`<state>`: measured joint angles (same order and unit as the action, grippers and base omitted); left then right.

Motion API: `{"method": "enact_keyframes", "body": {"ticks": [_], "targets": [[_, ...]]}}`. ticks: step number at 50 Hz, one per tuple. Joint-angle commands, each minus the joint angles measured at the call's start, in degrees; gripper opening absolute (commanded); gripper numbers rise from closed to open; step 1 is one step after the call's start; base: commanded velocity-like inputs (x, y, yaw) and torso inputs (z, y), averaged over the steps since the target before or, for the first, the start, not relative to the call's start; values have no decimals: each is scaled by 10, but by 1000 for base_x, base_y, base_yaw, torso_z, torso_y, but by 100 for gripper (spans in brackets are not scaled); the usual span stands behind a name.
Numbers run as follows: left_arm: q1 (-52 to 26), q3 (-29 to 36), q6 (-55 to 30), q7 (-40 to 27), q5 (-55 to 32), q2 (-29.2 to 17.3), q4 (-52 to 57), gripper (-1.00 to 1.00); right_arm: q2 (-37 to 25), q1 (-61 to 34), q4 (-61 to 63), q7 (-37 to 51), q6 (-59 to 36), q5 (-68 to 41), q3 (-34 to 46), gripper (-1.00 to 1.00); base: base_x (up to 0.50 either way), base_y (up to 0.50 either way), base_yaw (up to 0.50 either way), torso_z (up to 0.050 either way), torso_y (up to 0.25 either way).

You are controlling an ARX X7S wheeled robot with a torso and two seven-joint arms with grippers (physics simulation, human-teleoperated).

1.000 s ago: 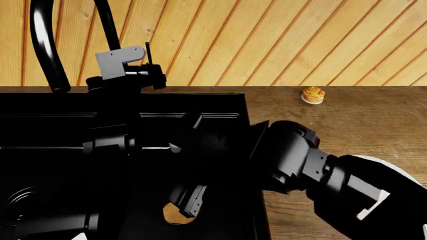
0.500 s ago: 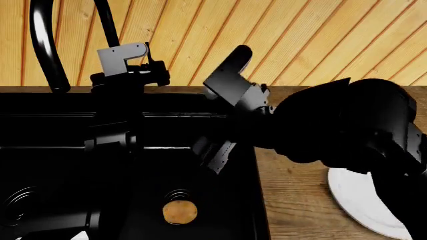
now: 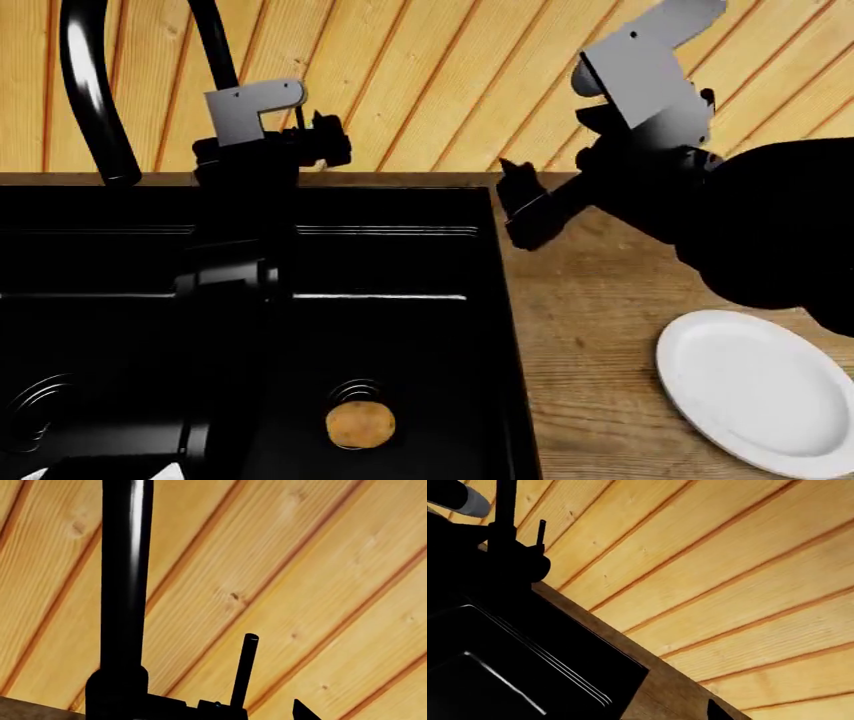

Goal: Pick the potato from the counter and place it in the sink. Then turn on the sink faucet.

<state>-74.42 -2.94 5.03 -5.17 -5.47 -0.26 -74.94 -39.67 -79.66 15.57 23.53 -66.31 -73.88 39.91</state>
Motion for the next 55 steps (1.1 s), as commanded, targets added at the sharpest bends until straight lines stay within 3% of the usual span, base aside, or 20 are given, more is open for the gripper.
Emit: {"method": "enact_keyframes", "body": {"ticks": [1,9,13,17,39,55], "targets": [[-6,119,4,-22,-99,2,0,100,-43,33,-1,53,51,22,-45,100,0,0,0,0,0],[-9,287,11,-67,-257,2,1,100,-52,66,-11,85,92,25,-76,100,0,0,0,0,0],[-16,330,16,-82,-308,2,0,100,-58,87,-14,103,119,24,-98,100,0,0,0,0,0],[-29,352,8,-118,-325,2,0,100,-61,118,-26,115,156,44,-111,100,0,0,0,0,0],[-46,507,26,-114,-476,2,0,100,-57,134,-36,105,182,64,-110,100,0,0,0,0,0],[-52,522,26,-117,-484,2,0,100,-55,142,-41,95,192,68,-108,100,0,0,0,0,0]]}}
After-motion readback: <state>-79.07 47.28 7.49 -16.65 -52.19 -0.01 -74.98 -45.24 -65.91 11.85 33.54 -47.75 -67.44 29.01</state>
